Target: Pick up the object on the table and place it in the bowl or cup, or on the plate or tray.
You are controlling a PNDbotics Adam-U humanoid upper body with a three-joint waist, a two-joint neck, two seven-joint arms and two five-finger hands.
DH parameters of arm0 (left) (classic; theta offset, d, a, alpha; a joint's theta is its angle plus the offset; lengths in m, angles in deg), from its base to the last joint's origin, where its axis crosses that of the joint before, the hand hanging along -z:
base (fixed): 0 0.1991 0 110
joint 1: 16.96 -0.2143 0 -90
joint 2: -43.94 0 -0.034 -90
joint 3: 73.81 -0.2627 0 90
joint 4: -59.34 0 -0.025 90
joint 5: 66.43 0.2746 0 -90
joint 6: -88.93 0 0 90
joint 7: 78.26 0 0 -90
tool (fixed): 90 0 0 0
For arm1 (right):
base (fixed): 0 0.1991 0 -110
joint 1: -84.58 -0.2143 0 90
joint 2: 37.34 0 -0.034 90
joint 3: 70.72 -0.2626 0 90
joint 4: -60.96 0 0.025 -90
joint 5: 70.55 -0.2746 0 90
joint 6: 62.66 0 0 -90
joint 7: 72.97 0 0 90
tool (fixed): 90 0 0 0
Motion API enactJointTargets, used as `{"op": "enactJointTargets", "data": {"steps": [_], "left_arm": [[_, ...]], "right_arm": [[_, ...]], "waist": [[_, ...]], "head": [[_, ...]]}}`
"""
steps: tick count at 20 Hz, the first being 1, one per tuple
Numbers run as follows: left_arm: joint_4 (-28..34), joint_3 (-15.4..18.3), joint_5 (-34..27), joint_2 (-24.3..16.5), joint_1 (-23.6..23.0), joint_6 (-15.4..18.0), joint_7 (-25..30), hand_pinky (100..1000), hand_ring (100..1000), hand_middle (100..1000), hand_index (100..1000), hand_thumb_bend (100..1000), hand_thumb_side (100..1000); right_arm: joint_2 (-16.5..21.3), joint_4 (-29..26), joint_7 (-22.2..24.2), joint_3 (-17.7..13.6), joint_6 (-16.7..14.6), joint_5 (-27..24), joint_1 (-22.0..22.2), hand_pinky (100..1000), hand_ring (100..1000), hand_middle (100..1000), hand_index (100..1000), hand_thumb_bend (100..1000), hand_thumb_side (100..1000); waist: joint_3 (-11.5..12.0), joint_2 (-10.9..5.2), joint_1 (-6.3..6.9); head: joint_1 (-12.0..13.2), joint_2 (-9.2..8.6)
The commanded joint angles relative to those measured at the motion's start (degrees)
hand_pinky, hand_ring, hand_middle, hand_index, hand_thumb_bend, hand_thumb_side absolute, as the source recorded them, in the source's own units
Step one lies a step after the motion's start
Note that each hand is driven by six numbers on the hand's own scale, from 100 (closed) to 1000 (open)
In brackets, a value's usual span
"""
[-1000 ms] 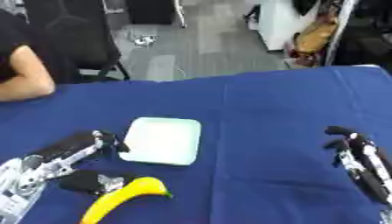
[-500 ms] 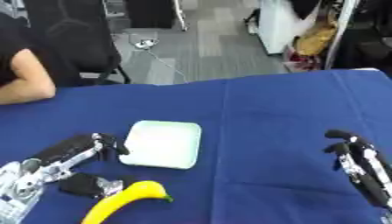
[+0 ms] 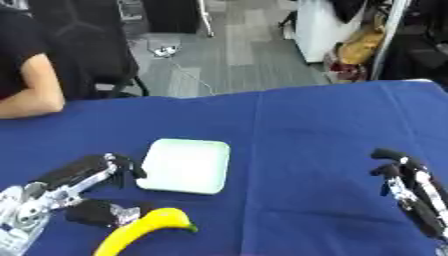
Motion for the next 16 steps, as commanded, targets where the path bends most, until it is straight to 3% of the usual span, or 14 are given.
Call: {"op": "enactJointTargets", "data": {"steps": [1, 16], "left_arm": [[-0.03, -0.03, 0.37, -1.25, 0.91, 0.12, 0.49, 553, 579, 666, 787, 306, 712], [-5.09, -2.07, 2.09, 1.73, 1.98, 1.07, 2.45, 551, 581, 666, 785, 310, 728]], "right_arm": [[1.06, -0.81, -0.18, -0.37, -0.11, -0.02, -0.57, 377, 633, 762, 864, 100, 820], [0.68, -1.11, 0.01, -0.19, -0.20, -0.04, -1.13, 376, 633, 763, 865, 100, 821]], "waist": [[-0.08, -1.32, -0.17], [-0.86, -0.37, -0.32]], "head": [[-0.64, -0.51], [0.01, -0.42]]}}
